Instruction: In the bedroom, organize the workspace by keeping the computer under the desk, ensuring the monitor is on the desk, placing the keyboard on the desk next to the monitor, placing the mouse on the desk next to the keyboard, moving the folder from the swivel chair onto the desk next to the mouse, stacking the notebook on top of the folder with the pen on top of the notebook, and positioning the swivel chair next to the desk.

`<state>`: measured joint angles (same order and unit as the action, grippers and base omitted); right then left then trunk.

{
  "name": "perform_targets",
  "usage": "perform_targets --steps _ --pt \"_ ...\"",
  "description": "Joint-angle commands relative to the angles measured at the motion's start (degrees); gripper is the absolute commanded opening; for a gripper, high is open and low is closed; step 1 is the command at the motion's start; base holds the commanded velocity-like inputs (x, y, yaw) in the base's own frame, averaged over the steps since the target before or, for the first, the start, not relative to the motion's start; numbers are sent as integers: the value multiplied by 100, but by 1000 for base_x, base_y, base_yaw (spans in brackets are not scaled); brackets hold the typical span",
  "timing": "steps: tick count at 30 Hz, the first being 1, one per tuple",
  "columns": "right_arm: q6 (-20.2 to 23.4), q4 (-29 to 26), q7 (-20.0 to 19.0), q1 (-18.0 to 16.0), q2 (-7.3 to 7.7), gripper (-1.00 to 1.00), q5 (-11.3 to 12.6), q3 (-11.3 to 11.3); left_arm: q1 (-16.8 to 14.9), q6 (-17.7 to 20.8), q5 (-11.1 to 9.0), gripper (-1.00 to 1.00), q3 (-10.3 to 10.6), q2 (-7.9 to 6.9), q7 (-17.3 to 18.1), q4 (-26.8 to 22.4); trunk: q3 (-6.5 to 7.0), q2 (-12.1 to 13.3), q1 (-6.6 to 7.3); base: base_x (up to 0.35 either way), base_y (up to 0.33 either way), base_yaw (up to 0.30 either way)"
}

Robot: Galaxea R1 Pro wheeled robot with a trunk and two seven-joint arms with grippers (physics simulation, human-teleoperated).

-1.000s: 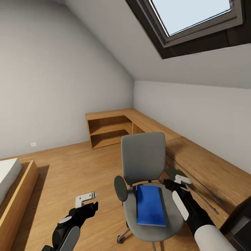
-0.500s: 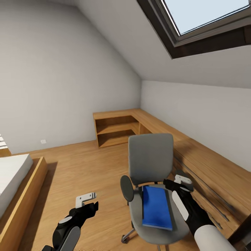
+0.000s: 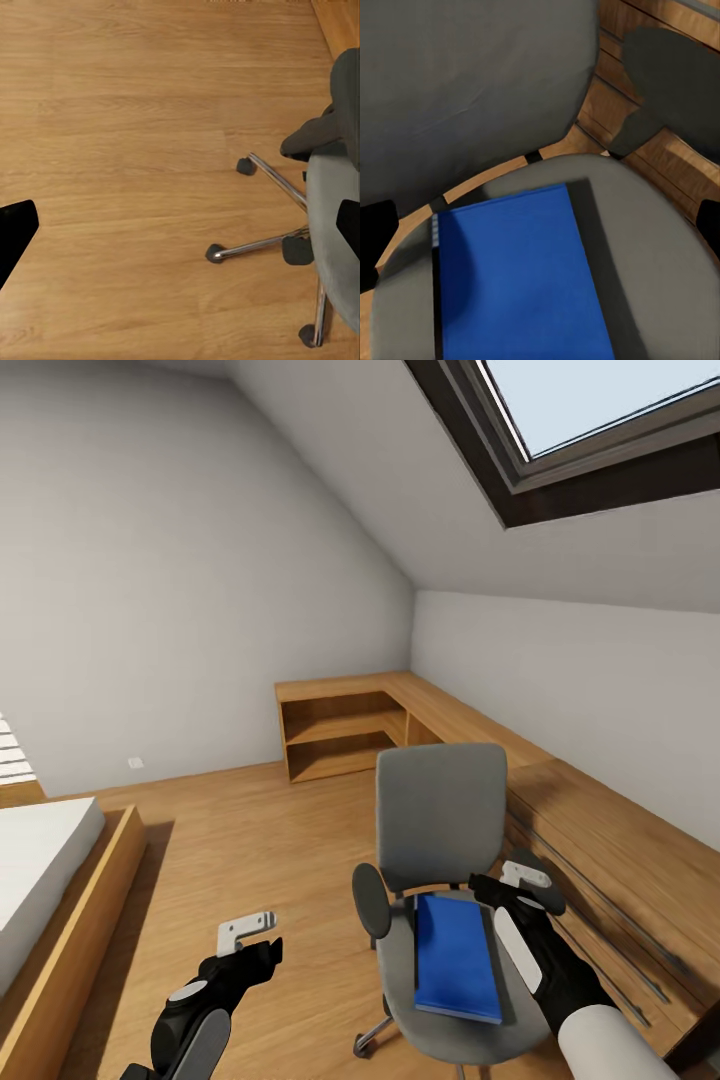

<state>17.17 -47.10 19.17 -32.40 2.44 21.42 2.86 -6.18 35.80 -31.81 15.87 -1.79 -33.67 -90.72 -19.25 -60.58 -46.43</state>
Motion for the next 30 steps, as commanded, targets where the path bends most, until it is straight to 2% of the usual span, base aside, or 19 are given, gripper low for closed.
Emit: perform_targets --steps 1,17,21,24,30 --pt "23 -10 51 -4 24 100 51 30 -6 14 -90 100 -183 2 -61 -48 -25 -45 -22 0 0 0" --pt "20 2 5 -4 28 100 42 32 -6 15 -90 100 -225 3 -70 -51 -313 -687 -374 0 0 0" --pt "9 178 -87 -4 32 100 6 56 -6 15 -89 100 -225 3 -76 -51 -384 -847 -462 0 0 0" --pt "-125 459 -239 -4 30 100 -74 125 -6 15 -88 100 -225 3 -78 -51 -438 -968 -528 0 0 0" --pt "-529 598 -417 -4 28 100 -126 161 -6 14 -88 100 -243 2 -79 -65 -546 -1208 -659 0 0 0"
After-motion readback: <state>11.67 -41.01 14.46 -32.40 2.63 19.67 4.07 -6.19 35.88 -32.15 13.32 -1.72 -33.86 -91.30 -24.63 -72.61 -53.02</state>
